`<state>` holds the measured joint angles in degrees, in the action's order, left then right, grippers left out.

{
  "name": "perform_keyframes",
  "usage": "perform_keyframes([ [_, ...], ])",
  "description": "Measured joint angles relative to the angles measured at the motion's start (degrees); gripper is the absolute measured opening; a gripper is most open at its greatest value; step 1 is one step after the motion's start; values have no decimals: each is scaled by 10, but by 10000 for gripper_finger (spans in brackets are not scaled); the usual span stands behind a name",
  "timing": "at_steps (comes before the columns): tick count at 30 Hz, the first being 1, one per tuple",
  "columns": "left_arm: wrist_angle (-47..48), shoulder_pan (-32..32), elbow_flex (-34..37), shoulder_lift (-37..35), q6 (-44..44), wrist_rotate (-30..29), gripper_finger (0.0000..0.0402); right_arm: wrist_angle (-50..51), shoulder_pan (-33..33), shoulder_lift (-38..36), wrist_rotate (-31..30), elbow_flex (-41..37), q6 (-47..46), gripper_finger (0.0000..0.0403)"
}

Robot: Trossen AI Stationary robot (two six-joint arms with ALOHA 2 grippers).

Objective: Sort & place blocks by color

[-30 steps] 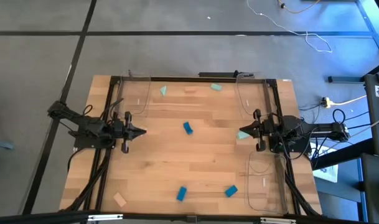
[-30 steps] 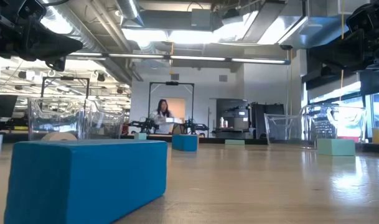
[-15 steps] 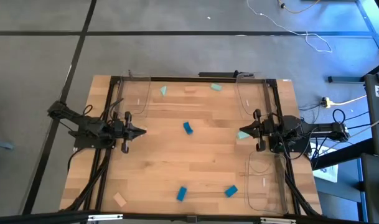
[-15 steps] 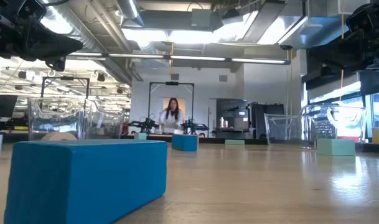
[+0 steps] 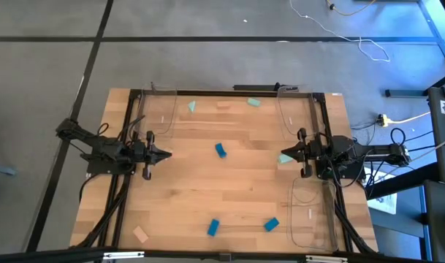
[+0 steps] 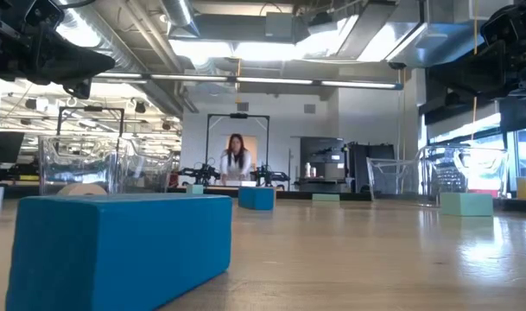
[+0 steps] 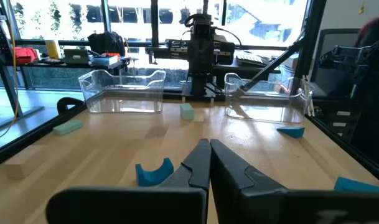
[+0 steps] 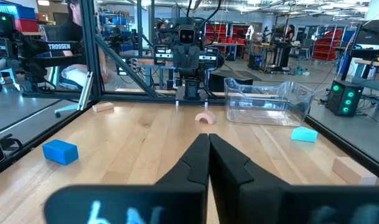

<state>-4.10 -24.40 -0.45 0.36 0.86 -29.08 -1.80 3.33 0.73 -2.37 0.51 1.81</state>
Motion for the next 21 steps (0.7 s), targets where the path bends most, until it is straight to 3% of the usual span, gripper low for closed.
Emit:
perform_keyframes([
  [6, 0, 0, 0, 0, 0, 0, 0, -3, 0, 0, 0, 0, -14, 10],
  [13, 0, 0, 0, 0, 0, 0, 0, -68, 0, -2, -2, 0, 64, 10],
  [21, 0, 0, 0, 0, 0, 0, 0, -52, 0, -1, -46, 0, 68, 10],
])
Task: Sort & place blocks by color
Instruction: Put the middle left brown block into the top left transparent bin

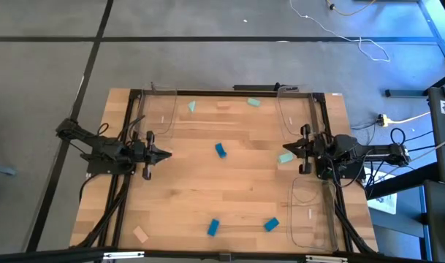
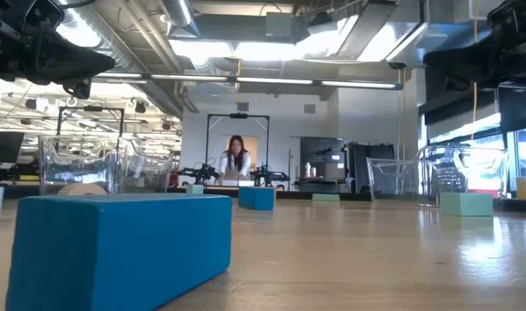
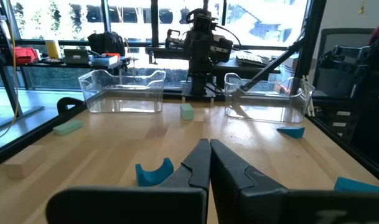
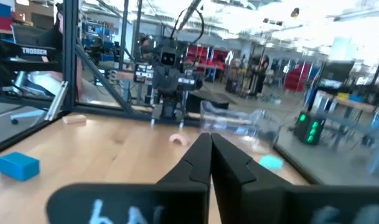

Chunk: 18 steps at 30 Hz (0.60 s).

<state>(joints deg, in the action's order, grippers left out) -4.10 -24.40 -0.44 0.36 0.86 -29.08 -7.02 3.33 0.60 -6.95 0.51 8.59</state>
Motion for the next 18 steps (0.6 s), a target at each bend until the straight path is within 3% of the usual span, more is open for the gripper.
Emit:
perform_keyframes([
  [9, 0, 0, 0, 0, 0, 0, 0, -13, 0, 0, 9, 0, 79, 10],
  [18, -1, 0, 0, 0, 0, 0, 0, 18, 0, 2, 40, 1, 66, 10],
])
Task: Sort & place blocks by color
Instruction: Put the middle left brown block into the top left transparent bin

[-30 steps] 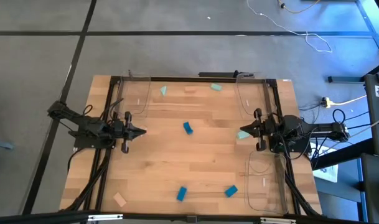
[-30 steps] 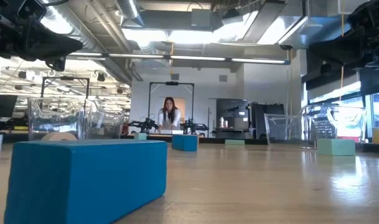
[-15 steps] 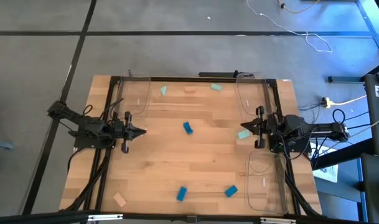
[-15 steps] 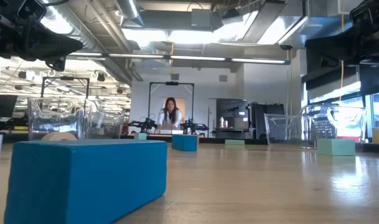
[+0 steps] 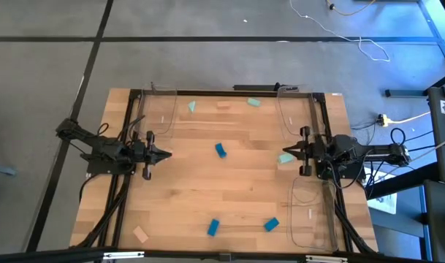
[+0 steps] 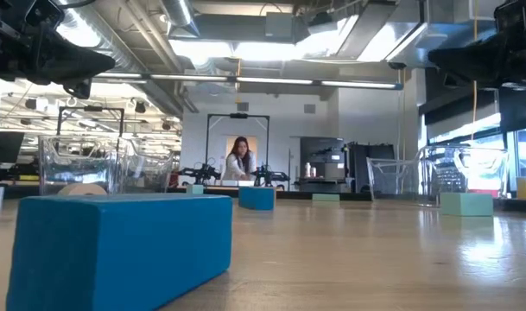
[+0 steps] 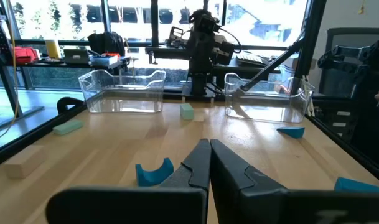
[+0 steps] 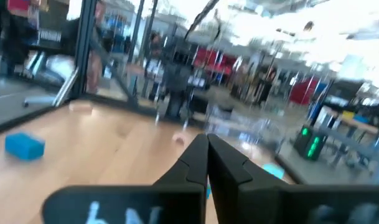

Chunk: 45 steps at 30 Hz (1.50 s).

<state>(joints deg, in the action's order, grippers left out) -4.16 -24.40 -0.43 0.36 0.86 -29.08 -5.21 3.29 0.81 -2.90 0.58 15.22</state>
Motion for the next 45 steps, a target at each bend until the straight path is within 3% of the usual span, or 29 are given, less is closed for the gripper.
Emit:
perform_keyframes([
  [2, 0, 0, 0, 0, 0, 0, 0, 37, 0, 2, 0, 0, 7, 10],
  [10, -1, 0, 0, 0, 0, 0, 0, 28, -1, 25, -5, 0, 46, 10],
  [45, -2, 0, 0, 0, 0, 0, 0, 30, -1, 25, -6, 0, 30, 10],
])
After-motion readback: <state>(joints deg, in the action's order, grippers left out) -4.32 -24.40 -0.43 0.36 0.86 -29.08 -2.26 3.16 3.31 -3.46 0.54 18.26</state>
